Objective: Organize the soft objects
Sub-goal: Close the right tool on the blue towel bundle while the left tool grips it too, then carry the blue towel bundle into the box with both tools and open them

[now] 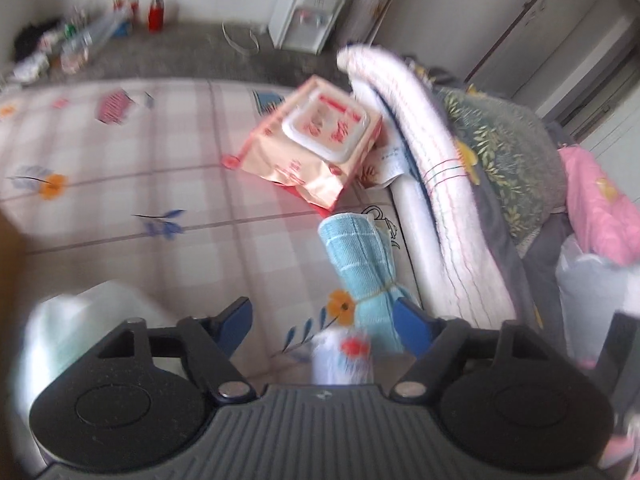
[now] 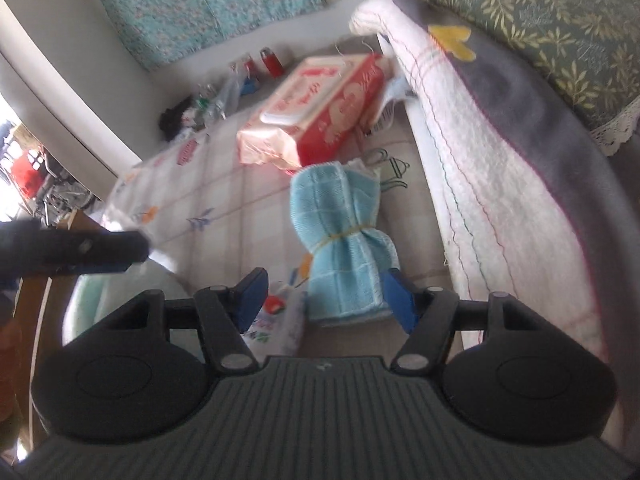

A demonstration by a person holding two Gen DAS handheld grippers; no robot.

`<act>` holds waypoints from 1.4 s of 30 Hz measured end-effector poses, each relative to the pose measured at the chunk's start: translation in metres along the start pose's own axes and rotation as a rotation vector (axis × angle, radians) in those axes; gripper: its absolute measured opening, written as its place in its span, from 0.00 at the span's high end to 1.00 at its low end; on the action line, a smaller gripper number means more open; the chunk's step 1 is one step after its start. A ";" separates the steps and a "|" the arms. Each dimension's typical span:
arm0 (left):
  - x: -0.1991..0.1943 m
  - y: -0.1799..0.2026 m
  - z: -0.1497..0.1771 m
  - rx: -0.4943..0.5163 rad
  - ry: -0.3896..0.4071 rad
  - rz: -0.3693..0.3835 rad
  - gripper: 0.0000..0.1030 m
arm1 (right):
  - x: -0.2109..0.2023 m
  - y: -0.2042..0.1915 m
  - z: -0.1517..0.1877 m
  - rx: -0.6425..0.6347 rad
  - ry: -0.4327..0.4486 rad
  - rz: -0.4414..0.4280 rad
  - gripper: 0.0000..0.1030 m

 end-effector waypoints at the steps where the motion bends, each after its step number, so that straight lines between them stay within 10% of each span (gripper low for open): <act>1: 0.015 0.003 -0.003 -0.015 -0.030 0.005 0.31 | 0.007 0.004 -0.003 0.005 -0.011 0.006 0.38; 10: 0.094 0.030 -0.016 -0.073 -0.165 0.063 0.44 | 0.049 0.025 -0.004 -0.013 -0.068 0.043 0.39; 14: 0.103 0.040 -0.016 -0.050 -0.171 0.069 0.69 | 0.053 0.024 -0.002 -0.052 -0.064 0.047 0.54; 21: 0.093 0.050 -0.019 -0.068 -0.113 0.099 0.83 | 0.046 0.022 -0.002 -0.065 -0.017 0.018 0.80; 32: -0.034 0.035 -0.028 -0.062 0.082 0.207 0.84 | -0.025 -0.050 -0.019 -0.196 0.144 0.028 0.81; 42: -0.192 -0.124 0.025 -0.145 0.318 0.068 0.84 | -0.053 -0.222 0.012 -0.398 0.159 -0.220 0.80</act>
Point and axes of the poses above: each gripper's, at about its wrist camera, not at the fingertips, and x roughly the way its jaws point, y to its right, z to its underside, the point moved 4 cm from there along x, roughly the way its jaws point, and after that the axes turned 13 degrees about -z, right-handed, at the moved point
